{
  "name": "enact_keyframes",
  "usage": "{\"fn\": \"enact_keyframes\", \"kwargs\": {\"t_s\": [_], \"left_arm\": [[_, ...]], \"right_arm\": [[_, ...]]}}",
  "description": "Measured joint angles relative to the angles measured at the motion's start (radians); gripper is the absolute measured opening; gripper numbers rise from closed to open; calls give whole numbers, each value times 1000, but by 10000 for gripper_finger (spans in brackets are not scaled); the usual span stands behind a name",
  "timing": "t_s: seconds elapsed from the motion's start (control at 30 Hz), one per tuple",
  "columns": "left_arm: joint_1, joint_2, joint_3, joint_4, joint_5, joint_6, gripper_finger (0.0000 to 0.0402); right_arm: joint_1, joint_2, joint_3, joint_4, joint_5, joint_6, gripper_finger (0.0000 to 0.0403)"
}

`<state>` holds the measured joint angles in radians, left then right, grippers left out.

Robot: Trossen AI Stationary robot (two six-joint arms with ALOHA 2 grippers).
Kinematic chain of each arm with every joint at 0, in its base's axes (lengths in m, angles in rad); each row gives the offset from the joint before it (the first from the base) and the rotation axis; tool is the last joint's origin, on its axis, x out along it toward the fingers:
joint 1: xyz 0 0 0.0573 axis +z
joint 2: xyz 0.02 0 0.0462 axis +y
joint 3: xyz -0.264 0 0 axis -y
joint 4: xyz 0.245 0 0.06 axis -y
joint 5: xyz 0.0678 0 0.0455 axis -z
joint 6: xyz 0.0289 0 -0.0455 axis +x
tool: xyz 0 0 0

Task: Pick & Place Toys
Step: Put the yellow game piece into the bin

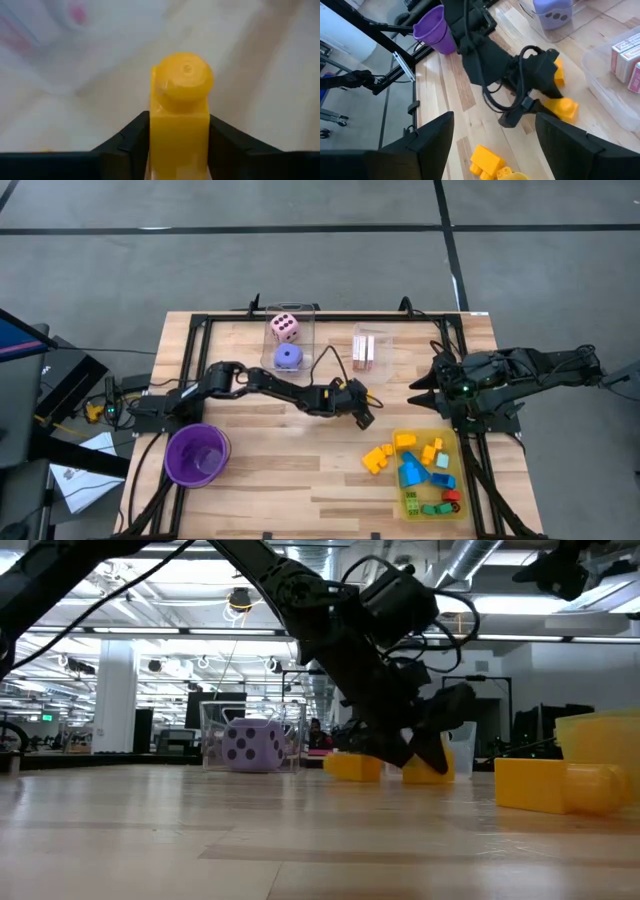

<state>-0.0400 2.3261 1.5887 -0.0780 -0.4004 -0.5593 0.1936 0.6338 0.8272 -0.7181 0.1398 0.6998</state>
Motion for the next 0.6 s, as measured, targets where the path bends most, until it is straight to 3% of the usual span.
{"fn": "enact_keyframes", "kwargs": {"t_s": [0.4,0.6], "left_arm": [[-10,-45,-3,30,53,7,134],[-29,-123,-3,93,200,153,134]], "right_arm": [[1,0,0,5,-3,-42,272],[3,0,0,14,-45,-152,272]]}}
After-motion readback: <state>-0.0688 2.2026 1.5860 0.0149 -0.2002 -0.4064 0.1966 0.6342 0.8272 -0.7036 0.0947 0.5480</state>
